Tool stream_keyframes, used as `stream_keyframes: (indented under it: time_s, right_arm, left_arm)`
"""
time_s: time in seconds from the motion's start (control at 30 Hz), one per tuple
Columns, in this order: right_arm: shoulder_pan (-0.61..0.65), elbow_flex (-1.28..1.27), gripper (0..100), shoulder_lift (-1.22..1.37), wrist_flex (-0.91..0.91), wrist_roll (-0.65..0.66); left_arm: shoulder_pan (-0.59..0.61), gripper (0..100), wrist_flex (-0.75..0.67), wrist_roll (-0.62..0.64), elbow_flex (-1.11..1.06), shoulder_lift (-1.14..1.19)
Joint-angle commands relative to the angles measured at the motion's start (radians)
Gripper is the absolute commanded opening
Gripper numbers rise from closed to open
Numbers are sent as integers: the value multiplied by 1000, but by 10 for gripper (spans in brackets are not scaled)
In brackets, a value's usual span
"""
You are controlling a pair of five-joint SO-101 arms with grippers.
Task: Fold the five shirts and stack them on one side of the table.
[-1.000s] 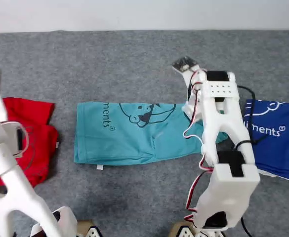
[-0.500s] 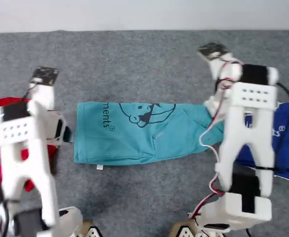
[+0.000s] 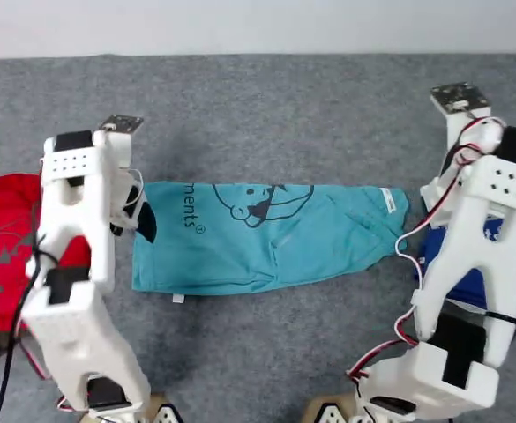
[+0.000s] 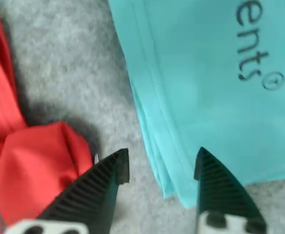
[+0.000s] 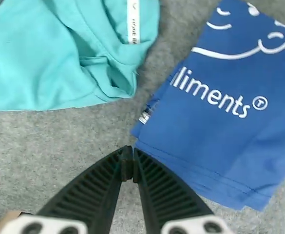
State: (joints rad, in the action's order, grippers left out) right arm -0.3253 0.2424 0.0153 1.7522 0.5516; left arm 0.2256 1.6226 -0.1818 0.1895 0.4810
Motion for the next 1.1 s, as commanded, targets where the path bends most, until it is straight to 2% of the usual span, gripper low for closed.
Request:
stream_keyframes:
  time_s: [0.0,0.13,0.3,0.57,0.6,0.77,0.93,1.07]
  right_arm:
    - [-30,49,11,-59,39,6]
    - [-42,49,11,-59,39,8]
    - [-44,49,11,-59,39,9]
    - [-45,54,11,-59,38,9]
    - [-45,54,11,-59,38,11]
    - [-85,55,11,-59,35,55]
    - [-156,55,11,-59,30,115]
    - [-220,78,11,-59,30,161]
  left_arm:
    - [-9,228,55,9,171,104]
    - [-11,225,89,31,298,258]
    - [-74,213,117,97,381,420]
    - [-124,34,132,117,437,491]
    - [-124,6,132,115,432,491]
    - [-121,5,133,107,352,433]
    - [-115,4,133,75,274,267]
    - [-66,4,133,75,255,104]
